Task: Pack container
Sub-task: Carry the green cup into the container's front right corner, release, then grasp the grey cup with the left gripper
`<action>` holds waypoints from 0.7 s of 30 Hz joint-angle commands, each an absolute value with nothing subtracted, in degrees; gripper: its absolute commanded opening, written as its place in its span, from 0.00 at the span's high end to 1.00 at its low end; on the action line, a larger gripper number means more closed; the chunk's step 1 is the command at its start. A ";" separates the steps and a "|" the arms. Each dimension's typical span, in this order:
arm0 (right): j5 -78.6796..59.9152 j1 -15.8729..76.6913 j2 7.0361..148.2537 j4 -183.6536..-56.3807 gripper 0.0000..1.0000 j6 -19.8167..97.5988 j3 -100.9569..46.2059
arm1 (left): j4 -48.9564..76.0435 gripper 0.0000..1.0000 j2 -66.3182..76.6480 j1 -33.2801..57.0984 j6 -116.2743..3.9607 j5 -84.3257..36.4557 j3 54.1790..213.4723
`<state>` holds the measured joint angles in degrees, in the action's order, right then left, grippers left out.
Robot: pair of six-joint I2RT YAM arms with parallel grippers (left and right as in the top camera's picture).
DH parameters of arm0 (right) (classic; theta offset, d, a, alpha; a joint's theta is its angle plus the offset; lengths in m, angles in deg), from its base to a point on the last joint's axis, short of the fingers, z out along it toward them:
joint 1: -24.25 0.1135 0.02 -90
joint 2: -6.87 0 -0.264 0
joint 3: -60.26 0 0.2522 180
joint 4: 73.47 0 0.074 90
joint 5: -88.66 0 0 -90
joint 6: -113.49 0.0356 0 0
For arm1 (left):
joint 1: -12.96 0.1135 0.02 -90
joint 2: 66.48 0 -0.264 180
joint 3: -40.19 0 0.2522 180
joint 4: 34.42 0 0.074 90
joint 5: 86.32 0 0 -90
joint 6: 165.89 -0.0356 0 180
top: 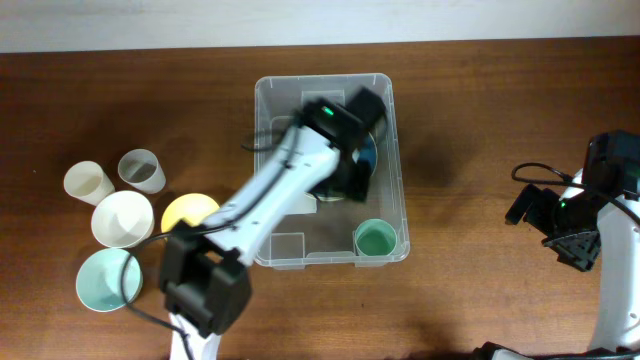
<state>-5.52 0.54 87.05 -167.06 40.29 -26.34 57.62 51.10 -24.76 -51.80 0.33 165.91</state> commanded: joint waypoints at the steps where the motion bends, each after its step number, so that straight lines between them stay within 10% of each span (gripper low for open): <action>1: -5.61 0.21 86.18 -166.91 0.01 40.18 -25.99 | 60.15 0.22 42.20 -17.56 -53.13 8.61 172.36; 13: -5.61 0.21 86.18 -166.65 0.01 39.79 -25.99 | 63.80 0.13 37.90 18.91 -61.65 9.46 171.75; 21: -5.22 0.21 86.18 -166.47 0.01 39.77 -26.01 | 63.78 0.13 53.37 22.39 -62.33 9.07 171.75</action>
